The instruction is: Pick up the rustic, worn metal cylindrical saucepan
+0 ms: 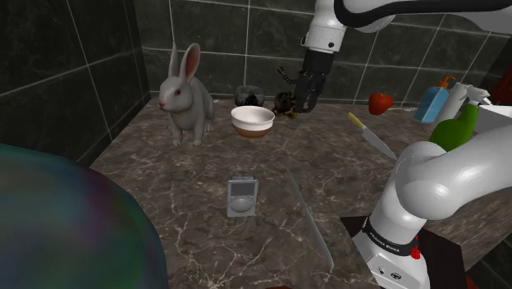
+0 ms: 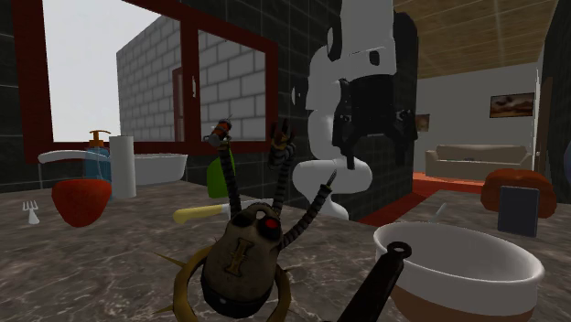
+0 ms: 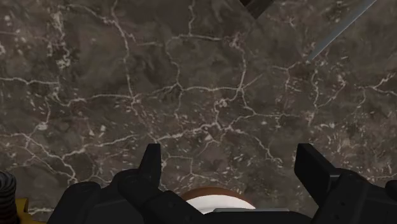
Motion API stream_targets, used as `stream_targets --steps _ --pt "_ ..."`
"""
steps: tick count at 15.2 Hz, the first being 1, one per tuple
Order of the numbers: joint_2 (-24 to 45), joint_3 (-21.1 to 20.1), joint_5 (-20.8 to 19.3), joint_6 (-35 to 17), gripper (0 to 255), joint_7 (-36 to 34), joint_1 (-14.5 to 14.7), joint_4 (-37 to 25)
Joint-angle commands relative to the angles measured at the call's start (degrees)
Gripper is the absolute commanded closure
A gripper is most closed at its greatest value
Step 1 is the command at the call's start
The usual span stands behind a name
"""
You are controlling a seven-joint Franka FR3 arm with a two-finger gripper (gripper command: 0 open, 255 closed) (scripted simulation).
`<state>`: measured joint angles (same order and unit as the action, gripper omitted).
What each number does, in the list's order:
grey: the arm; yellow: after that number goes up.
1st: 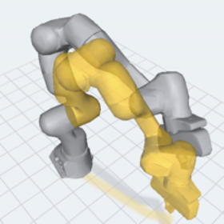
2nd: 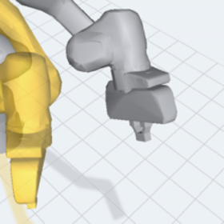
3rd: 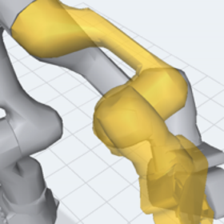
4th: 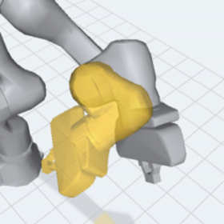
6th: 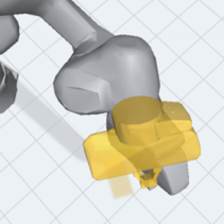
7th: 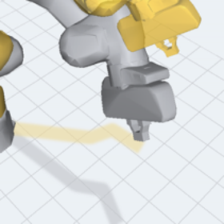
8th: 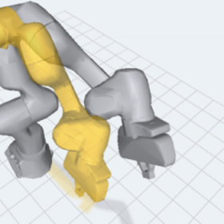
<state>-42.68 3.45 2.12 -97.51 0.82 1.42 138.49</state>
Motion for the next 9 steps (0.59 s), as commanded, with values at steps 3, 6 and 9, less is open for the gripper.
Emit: stream_targets --steps 3,6,9 --pt "5.0 0.0 0.0 -1.8 0 -1.5 -0.6 -3.0" --pt "12.4 0.2 0.0 -3.7 0 -3.6 -1.4 -7.9" --pt "19.6 0.5 0.0 -5.0 0 -5.7 -2.3 -13.4"
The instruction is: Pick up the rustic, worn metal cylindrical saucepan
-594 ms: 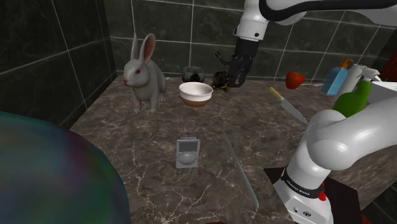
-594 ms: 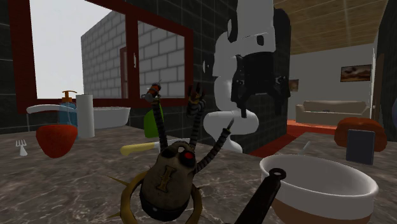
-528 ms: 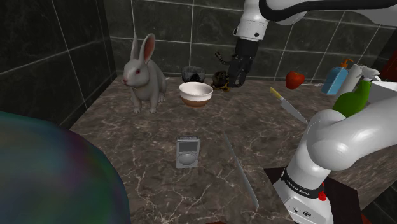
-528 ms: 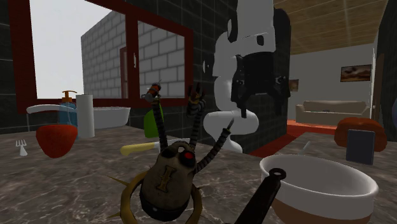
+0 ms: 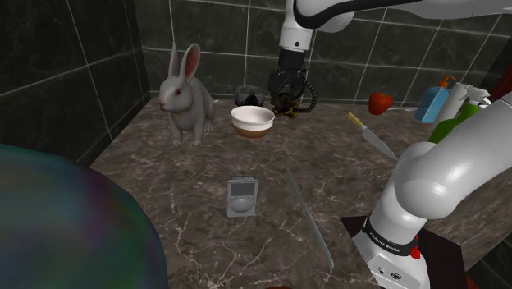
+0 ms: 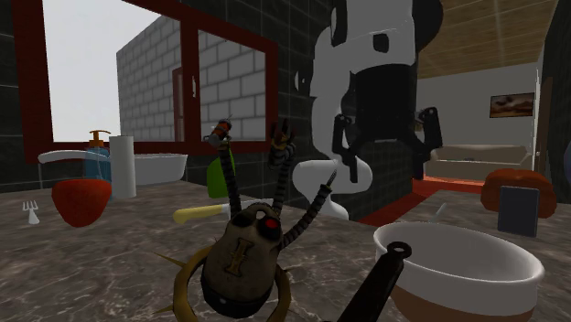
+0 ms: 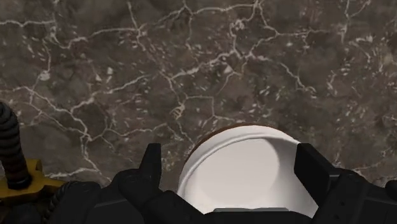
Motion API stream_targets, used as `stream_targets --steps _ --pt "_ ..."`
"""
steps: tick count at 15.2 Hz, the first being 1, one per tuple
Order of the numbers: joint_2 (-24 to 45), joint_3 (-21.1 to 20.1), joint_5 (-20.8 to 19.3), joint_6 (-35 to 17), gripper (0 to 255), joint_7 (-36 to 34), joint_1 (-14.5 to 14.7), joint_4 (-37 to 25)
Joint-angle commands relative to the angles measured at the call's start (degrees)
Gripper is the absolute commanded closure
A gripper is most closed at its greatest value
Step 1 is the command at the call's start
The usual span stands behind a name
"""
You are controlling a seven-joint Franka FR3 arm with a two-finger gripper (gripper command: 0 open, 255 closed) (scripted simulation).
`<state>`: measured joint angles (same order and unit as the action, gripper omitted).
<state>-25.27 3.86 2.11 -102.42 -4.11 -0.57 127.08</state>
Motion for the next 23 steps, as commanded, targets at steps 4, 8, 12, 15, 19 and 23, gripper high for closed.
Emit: stream_targets --steps 4,8,12,15,19,23 --pt "11.6 0.8 0.0 -0.6 0 -3.5 -1.4 -10.1" --pt "20.8 1.8 0.2 0.0 0 -5.9 -2.4 -19.3" --pt "30.2 2.9 0.8 1.8 0 -8.2 -3.6 -29.7" --pt "37.5 3.9 1.5 4.0 0 -9.7 -4.7 -38.6" --pt "48.2 5.0 2.9 8.4 0 -11.8 -6.7 -52.8" --pt "48.8 5.0 2.9 6.3 0 -11.9 -6.8 -51.3"
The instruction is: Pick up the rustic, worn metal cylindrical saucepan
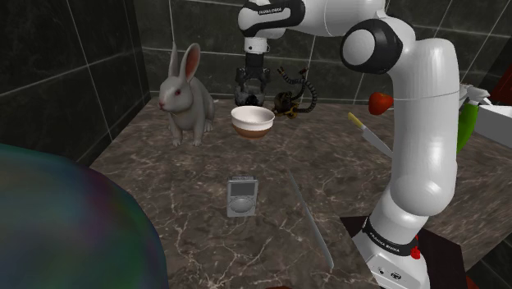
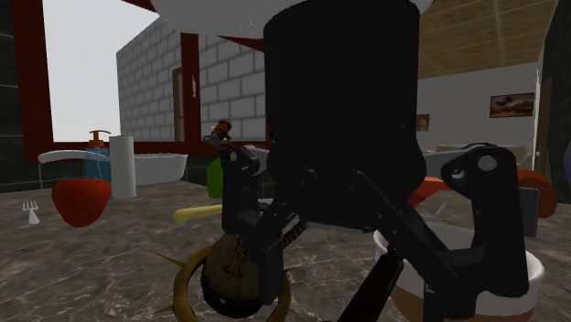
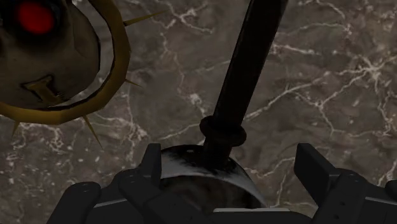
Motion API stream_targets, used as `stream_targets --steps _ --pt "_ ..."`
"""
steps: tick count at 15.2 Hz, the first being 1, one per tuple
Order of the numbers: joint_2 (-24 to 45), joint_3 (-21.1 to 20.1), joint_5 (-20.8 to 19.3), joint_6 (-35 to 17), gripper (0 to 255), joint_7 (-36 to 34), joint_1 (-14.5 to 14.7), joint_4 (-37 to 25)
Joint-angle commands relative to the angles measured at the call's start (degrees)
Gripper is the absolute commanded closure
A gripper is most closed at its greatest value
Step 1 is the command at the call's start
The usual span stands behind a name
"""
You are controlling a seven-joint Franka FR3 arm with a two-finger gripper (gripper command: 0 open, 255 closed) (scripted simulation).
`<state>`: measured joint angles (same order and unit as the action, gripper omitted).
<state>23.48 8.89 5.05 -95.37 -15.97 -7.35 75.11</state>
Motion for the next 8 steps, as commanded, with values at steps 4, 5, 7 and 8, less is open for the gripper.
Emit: stream_targets --steps 4,5,7,8 --pt "-0.1 0.0 0.0 -4.3 0 0.1 0.1 4.4" --pt "-0.1 0.0 0.0 -4.3 0 0.1 0.1 4.4" --pt "0.0 0.0 0.0 -4.3 255 0.2 0.1 4.3" --pt "0.0 0.0 0.1 -4.2 255 0.2 0.1 4.2"
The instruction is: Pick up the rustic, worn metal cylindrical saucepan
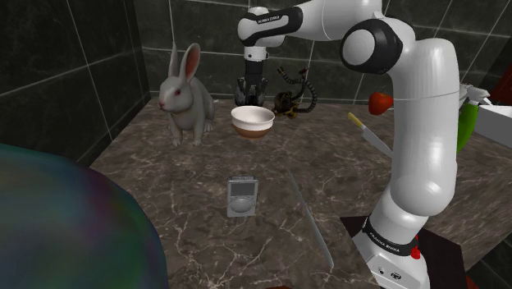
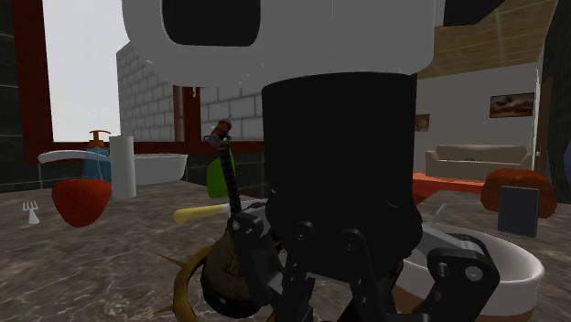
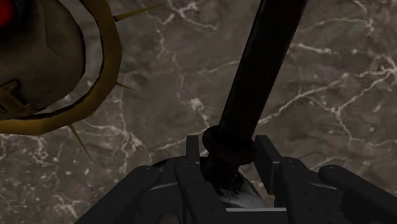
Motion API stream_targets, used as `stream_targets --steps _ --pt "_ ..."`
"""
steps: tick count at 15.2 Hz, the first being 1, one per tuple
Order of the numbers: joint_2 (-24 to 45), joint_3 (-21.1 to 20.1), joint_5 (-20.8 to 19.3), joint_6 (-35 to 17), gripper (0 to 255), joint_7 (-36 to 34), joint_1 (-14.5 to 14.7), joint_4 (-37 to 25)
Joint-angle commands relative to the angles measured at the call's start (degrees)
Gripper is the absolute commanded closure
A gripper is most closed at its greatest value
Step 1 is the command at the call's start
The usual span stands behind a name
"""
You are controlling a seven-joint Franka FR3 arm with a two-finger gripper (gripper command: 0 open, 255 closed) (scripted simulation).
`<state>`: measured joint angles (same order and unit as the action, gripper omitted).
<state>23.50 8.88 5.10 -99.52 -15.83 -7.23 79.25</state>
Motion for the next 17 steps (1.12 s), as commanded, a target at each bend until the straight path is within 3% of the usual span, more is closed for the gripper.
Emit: stream_targets --steps 1,8,17 --pt "0.0 0.0 0.0 -0.1 255 0.0 0.0 0.0" --pt "-0.1 0.0 0.0 -0.1 255 0.0 0.0 0.2" --pt "0.5 0.1 0.0 7.1 255 -0.3 -0.3 -7.6"
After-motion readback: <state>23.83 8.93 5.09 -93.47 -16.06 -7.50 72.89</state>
